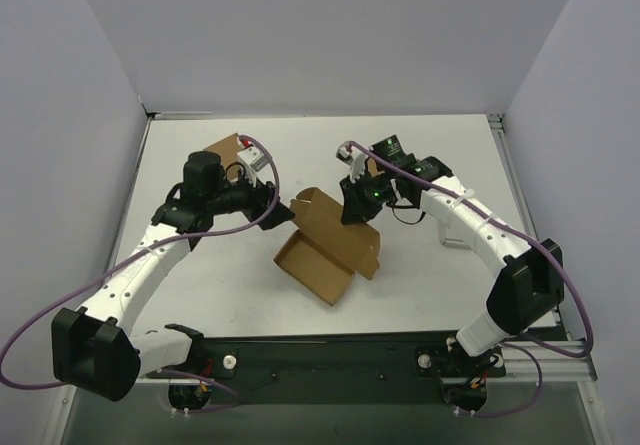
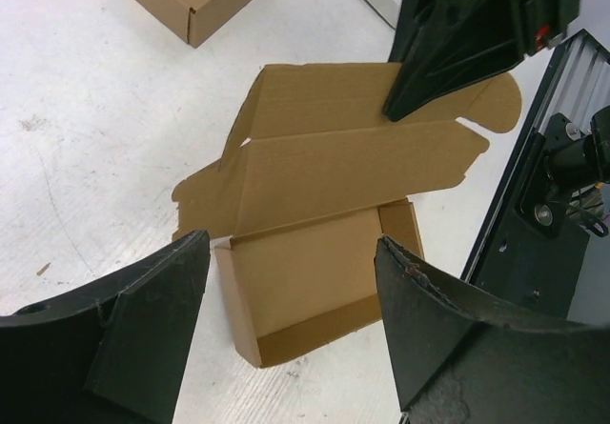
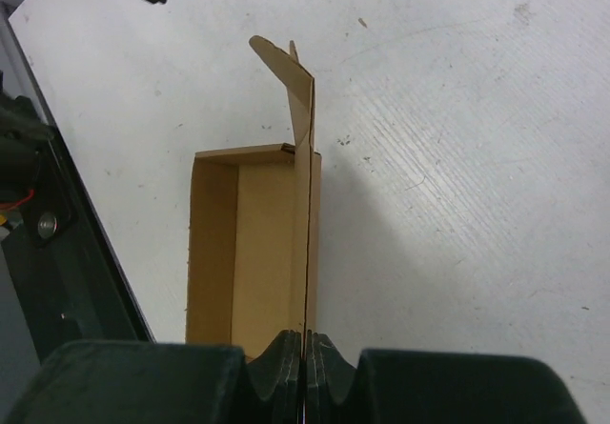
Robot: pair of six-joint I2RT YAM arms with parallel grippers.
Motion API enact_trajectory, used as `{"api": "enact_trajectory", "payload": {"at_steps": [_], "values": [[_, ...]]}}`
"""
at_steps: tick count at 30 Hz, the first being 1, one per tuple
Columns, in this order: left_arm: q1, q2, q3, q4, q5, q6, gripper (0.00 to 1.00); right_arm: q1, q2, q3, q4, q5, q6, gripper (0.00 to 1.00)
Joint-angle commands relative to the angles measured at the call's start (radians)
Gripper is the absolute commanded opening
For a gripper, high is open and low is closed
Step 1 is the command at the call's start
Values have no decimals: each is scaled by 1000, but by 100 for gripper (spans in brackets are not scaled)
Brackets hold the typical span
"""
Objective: Fold the paper box
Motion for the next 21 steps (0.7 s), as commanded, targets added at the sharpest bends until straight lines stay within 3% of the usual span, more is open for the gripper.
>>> {"api": "enact_trajectory", "payload": {"at_steps": [1, 6, 21], "values": [[78, 3, 40, -8, 99, 35, 81, 10, -21, 60, -112, -81, -139, 0], [144, 41, 39, 3, 202, 38, 82, 10, -46, 77, -181, -128, -171, 0], [103, 113, 37, -29, 286, 82, 82, 15, -128, 107, -228, -202, -172, 0]]}}
